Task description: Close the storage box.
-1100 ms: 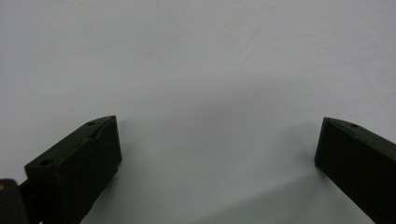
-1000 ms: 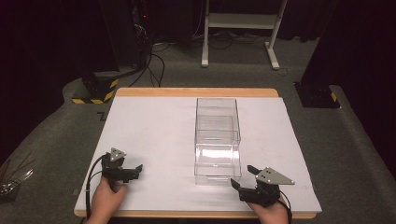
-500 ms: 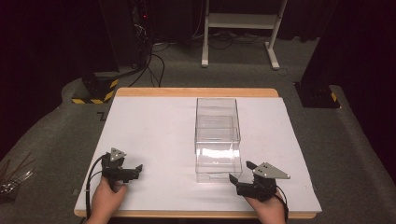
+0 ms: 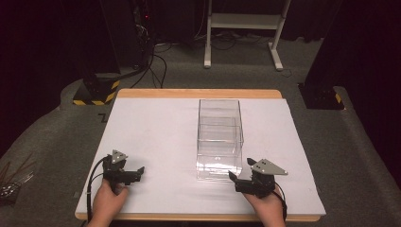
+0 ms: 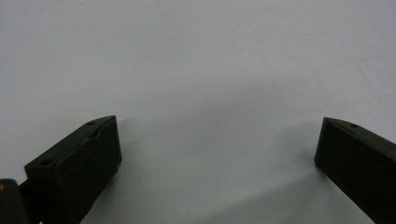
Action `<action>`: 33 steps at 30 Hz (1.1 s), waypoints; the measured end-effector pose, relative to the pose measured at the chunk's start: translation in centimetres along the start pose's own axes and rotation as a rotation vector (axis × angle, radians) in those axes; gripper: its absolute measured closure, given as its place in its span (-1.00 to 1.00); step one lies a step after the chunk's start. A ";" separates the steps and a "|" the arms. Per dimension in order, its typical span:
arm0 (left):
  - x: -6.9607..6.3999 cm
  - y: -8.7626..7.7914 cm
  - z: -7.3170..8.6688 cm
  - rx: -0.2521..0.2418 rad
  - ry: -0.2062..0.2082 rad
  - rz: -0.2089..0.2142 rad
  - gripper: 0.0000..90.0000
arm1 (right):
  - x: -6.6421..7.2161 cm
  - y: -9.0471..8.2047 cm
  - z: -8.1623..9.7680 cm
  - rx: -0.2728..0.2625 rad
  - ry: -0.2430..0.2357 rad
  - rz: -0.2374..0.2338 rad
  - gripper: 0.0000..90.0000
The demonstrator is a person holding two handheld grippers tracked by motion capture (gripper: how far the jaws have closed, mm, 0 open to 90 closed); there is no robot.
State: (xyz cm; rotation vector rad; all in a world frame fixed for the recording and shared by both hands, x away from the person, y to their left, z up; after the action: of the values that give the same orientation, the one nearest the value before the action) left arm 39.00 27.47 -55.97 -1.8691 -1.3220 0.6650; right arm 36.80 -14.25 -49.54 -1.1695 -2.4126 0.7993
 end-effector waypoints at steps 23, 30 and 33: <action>0.0 0.0 0.0 0.004 0.007 -0.001 -0.99 | -1.8 2.0 -1.0 0.013 0.023 0.030 -0.74; 0.0 0.0 0.0 0.004 0.007 -0.001 -0.99 | -2.3 2.4 -1.4 0.009 0.030 0.041 -0.74; 0.0 0.0 0.0 0.004 0.007 -0.001 -0.99 | -2.5 2.7 -1.6 0.010 0.035 0.043 -0.74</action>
State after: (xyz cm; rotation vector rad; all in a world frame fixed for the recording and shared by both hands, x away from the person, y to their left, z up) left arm 38.98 27.53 -55.97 -1.8657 -1.3161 0.6600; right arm 40.69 -14.34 -50.12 -1.2257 -2.3600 0.7965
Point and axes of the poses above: each handheld gripper's, and its own axes: y roughly forward along the jaws, z roughly out of its underside, x roughly to its left, the point moved 7 cm from there along y, roughly forward along the jaws, and after that the axes turned 9 degrees about x, right-handed, at the moved point
